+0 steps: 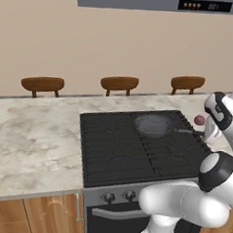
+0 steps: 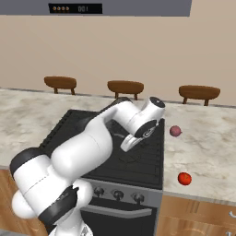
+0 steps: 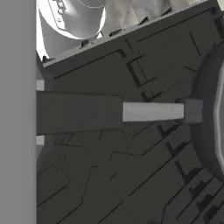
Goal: Place the pan on the front left burner on the stove. Then place the tomato and the onion in the pan and turn on the front left burner.
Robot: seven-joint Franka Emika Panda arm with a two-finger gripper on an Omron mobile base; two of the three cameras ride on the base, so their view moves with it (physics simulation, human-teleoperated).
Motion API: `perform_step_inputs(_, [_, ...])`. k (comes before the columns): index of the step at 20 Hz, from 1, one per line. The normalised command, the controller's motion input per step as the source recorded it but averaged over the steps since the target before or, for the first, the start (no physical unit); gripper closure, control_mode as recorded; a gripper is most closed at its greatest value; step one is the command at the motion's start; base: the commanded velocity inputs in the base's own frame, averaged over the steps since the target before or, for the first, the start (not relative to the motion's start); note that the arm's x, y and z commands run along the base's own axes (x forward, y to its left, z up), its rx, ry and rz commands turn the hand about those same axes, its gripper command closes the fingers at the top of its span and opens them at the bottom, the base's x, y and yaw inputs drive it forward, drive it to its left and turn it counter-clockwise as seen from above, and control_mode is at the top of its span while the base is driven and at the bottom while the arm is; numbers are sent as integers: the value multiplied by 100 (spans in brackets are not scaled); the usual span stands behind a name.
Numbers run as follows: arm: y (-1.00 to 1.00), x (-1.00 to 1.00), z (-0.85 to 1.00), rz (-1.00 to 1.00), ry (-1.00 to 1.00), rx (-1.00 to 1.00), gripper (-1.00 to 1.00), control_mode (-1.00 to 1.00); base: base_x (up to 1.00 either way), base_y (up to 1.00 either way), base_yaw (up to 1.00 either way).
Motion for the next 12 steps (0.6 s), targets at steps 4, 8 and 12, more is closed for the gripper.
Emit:
perform_step_inputs(4, [37, 0, 0, 25, 6, 9, 100, -100, 0, 0, 0])
perform_step_inputs(8, [44, 0, 0, 20, 1, 5, 100, -100, 0, 0, 0])
perform_step_inputs(12, [43, 0, 0, 16, 0, 2, 100, -100, 0, 0, 0])
